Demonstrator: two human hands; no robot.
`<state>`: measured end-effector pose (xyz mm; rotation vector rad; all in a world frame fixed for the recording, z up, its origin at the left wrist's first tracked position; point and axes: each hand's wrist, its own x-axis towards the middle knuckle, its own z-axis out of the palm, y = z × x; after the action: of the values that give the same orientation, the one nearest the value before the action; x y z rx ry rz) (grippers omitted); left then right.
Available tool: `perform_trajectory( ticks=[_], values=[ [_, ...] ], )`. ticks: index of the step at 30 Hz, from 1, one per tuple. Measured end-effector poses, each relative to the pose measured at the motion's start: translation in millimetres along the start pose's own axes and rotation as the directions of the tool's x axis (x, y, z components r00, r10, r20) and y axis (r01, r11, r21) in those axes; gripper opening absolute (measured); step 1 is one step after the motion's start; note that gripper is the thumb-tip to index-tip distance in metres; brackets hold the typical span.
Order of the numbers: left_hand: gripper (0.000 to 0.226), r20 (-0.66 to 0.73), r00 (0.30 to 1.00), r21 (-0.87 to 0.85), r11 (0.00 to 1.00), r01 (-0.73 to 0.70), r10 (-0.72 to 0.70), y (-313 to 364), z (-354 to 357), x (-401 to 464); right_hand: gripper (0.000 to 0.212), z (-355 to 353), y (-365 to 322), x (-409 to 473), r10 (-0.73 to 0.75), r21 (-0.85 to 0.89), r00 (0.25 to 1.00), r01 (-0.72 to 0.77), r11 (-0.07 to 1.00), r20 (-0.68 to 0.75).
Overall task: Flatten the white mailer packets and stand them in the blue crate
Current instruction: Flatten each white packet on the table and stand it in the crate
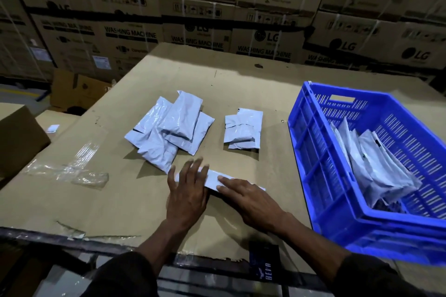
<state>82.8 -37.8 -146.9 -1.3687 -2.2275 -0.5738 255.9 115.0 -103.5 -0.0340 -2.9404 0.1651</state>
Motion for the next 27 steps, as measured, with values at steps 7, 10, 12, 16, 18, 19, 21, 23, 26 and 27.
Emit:
perform_trajectory(
  ticks=[7, 10, 12, 16, 18, 19, 21, 23, 26, 27],
  values=[
    [0.062, -0.091, 0.995, -0.080, 0.996, -0.037, 0.030, 4, -10, -1, 0.044, -33, 22, 30, 0.277, 0.581, 0.958, -0.187, 0.792, -0.069],
    [0.056, 0.051, 0.996, -0.104, 0.993, -0.064, 0.069, 3, -6, 0, 0.040, -36, 39, 35, 0.258, 0.550, 0.955, -0.295, 0.781, 0.145],
    [0.055, 0.181, 0.982, -0.116, 0.993, -0.031, 0.052, 0, 2, -1, 0.041, -33, 46, 36, 0.283, 0.448, 0.939, -0.343, 0.826, 0.196],
    [0.056, 0.334, 0.943, -0.078, 0.997, 0.013, 0.014, -2, 12, 1, 0.038, -14, 28, 30, 0.341, 0.125, 0.939, -0.343, 0.931, 0.042],
    [0.055, 0.354, 0.935, -0.061, 0.998, 0.011, 0.011, -1, 12, 2, 0.048, 2, 6, 25, 0.331, 0.087, 0.942, -0.335, 0.938, 0.052],
    [0.055, 0.359, 0.933, -0.054, 0.998, 0.011, 0.009, -1, 11, 2, 0.054, 11, -3, 22, 0.338, 0.066, 0.935, -0.346, 0.936, 0.110],
    [0.055, 0.366, 0.931, -0.042, 0.999, 0.014, 0.003, -1, 10, 2, 0.060, 30, -10, 16, 0.361, 0.009, 0.910, -0.370, 0.929, 0.202],
    [0.054, 0.373, 0.928, -0.034, 0.999, 0.010, 0.003, -2, 9, 2, 0.060, 40, -11, 12, 0.370, -0.025, 0.914, -0.371, 0.928, 0.167],
    [0.052, 0.379, 0.926, -0.042, 0.999, 0.011, 0.006, -1, 8, 3, 0.059, 44, -10, 12, 0.368, -0.043, 0.921, -0.366, 0.930, 0.131],
    [0.052, 0.385, 0.923, -0.044, 0.999, 0.014, 0.004, -1, 8, 3, 0.059, 45, -10, 11, 0.368, -0.044, 0.922, -0.365, 0.930, 0.118]
  ],
)
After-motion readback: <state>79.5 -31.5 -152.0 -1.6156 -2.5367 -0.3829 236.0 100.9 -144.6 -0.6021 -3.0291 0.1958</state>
